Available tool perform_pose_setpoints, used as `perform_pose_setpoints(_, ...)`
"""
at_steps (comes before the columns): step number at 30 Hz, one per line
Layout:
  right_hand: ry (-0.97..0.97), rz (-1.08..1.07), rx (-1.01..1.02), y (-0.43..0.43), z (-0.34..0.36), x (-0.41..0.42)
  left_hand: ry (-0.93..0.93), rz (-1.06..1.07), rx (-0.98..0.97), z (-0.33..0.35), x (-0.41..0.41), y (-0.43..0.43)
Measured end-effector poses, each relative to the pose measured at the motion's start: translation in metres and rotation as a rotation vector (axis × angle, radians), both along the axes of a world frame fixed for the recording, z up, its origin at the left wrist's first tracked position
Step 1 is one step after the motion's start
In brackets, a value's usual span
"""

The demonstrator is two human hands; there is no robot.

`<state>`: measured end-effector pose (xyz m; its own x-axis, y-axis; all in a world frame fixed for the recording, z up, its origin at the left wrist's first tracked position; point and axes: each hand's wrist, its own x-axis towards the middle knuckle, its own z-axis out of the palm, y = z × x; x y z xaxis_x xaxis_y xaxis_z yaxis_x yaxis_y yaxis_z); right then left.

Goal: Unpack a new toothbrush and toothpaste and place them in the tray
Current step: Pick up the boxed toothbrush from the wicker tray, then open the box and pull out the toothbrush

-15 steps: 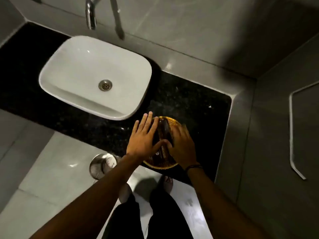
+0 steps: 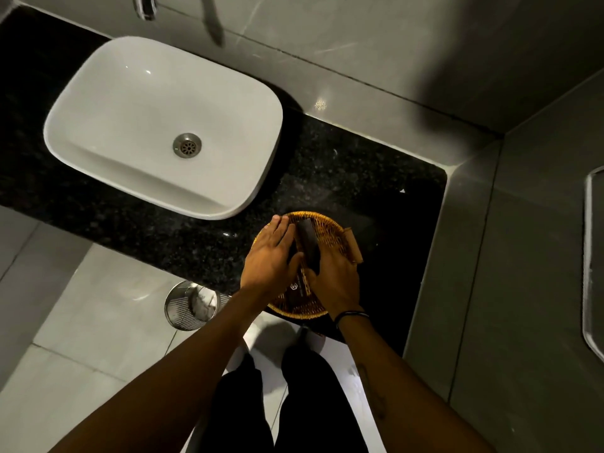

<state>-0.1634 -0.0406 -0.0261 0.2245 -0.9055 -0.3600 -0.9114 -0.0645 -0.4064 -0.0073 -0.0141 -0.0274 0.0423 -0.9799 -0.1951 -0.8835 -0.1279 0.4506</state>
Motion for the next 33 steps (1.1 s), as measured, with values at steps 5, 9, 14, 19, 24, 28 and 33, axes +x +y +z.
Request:
perform_pose_setpoints(5,-0.06,-0.087,-0.02,0.003,0.009,-0.002,0.214,0.096,-0.129,0.012,0.002,-0.008)
perform_pose_setpoints(9,-0.121,-0.089,-0.189,0.01,0.031,-0.008,0.515,0.383,-0.144,0.029,0.013,-0.021)
perform_pose_setpoints(14,-0.145,0.108,-0.401,0.006,0.066,-0.003,1.151,0.634,-0.096,0.063,0.039,-0.019)
perform_pose_setpoints(19,-0.289,0.091,-0.455,-0.005,0.108,0.024,1.391,0.864,-0.221,0.109,0.078,0.014)
perform_pose_setpoints(24,-0.98,-0.435,-0.104,-0.007,0.155,0.064,1.561,0.977,-0.366,0.149,0.115,0.051)
perform_pose_setpoints(28,-1.448,-0.635,0.344,-0.003,0.183,0.093,1.594,0.945,-0.439,0.17,0.129,0.075)
perform_pose_setpoints(33,-1.598,-0.686,0.58,0.009,0.203,0.121,1.507,0.905,-0.526,0.191,0.138,0.095)
